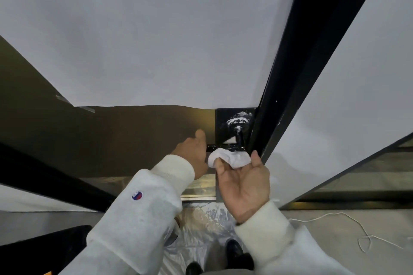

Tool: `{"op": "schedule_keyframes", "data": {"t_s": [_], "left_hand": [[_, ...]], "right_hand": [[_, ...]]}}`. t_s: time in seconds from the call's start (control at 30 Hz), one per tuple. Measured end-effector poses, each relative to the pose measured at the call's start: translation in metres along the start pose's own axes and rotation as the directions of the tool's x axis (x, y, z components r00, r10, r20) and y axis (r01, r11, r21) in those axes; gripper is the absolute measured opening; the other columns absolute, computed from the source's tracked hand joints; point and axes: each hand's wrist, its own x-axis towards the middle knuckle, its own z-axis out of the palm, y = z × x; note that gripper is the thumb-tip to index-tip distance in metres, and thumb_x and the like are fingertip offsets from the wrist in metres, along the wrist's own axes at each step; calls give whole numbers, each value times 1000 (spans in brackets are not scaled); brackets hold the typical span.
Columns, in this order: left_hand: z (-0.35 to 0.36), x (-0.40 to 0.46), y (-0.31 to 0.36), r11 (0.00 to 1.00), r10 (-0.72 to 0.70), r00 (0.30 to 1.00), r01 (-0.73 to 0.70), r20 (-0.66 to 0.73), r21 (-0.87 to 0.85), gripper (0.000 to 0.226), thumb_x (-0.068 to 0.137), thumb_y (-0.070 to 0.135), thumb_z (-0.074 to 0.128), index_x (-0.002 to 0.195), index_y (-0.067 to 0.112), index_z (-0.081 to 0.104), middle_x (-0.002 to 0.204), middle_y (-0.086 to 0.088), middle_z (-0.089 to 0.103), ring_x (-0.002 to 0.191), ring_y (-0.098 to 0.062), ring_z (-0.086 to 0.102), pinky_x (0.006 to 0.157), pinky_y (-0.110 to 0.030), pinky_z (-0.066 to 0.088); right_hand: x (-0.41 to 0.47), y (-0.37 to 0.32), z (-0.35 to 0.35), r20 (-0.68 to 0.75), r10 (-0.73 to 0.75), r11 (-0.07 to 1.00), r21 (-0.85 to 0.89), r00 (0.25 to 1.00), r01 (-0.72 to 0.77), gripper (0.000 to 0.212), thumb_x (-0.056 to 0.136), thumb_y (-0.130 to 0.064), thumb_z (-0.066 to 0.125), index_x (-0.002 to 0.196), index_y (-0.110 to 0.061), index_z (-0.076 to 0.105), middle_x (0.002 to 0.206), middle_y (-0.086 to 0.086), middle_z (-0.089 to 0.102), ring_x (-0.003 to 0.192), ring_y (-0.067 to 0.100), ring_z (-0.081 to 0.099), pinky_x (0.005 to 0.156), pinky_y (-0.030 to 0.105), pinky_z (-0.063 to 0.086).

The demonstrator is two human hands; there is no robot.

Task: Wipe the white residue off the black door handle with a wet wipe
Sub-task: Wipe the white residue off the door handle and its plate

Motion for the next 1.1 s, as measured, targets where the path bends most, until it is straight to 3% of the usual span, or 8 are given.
{"op": "schedule_keyframes", "data": {"t_s": [0.13,0.27,0.33,0.4,0.6,0.7,0.93,1.1], "left_hand": [[-3,-1,-2,1000,17,999,-17,29,6,43,83,6,60,114,15,33,82,-5,49,65,-18,52,50,-27,37],[-3,1,-1,999,29,999,-30,25,23,43,84,6,60,115,15,32,81,-4,48,65,-18,52,51,-28,38],[-3,1,-1,998,38,999,-39,14,44,42,84,8,59,115,14,31,80,-3,46,67,-21,51,55,-31,39],[-2,1,-3,998,54,999,-54,-3,36,40,84,11,59,112,15,30,83,-3,46,72,-24,53,60,-34,41],[-1,0,-6,997,72,997,-71,-26,24,36,86,16,59,108,17,31,79,0,42,75,-25,53,63,-35,41],[0,2,-7,996,71,997,-69,-32,52,35,86,16,58,111,15,34,77,0,43,73,-25,54,61,-34,42],[1,7,8,942,-16,996,43,-84,333,35,84,34,58,113,17,47,111,-8,61,117,-37,46,94,-50,35],[5,10,13,980,15,997,2,-82,198,16,83,31,60,92,21,52,104,-9,63,100,-36,61,85,-41,48]], "right_hand": [[-11,2,-15,-24,-384,846,-409,923,342,19,101,-7,52,103,-4,71,108,20,72,96,21,71,92,35,56],[-8,-6,-25,554,-673,-70,-707,490,703,26,91,1,65,103,-20,76,109,2,72,99,0,67,87,15,52],[12,-10,-27,840,-466,-491,-507,278,709,25,87,5,66,104,-9,78,112,8,70,104,17,64,92,24,52],[35,-7,-24,940,-231,-705,-339,250,623,27,82,7,67,105,-4,75,112,13,69,107,31,60,92,38,52],[51,-5,-30,960,-47,-779,-208,276,591,36,83,2,67,118,-5,71,122,9,70,115,30,61,97,44,48],[47,-31,-42,953,-193,-764,-294,232,574,30,88,3,60,115,0,72,122,14,69,118,31,61,108,34,44],[40,-20,-31,885,-255,-720,-443,390,534,31,89,-3,53,114,2,72,123,14,69,119,39,60,105,31,43],[35,-33,-7,884,-125,-780,-368,451,505,42,88,-17,39,106,0,73,118,11,71,117,35,60,102,29,46]]}}
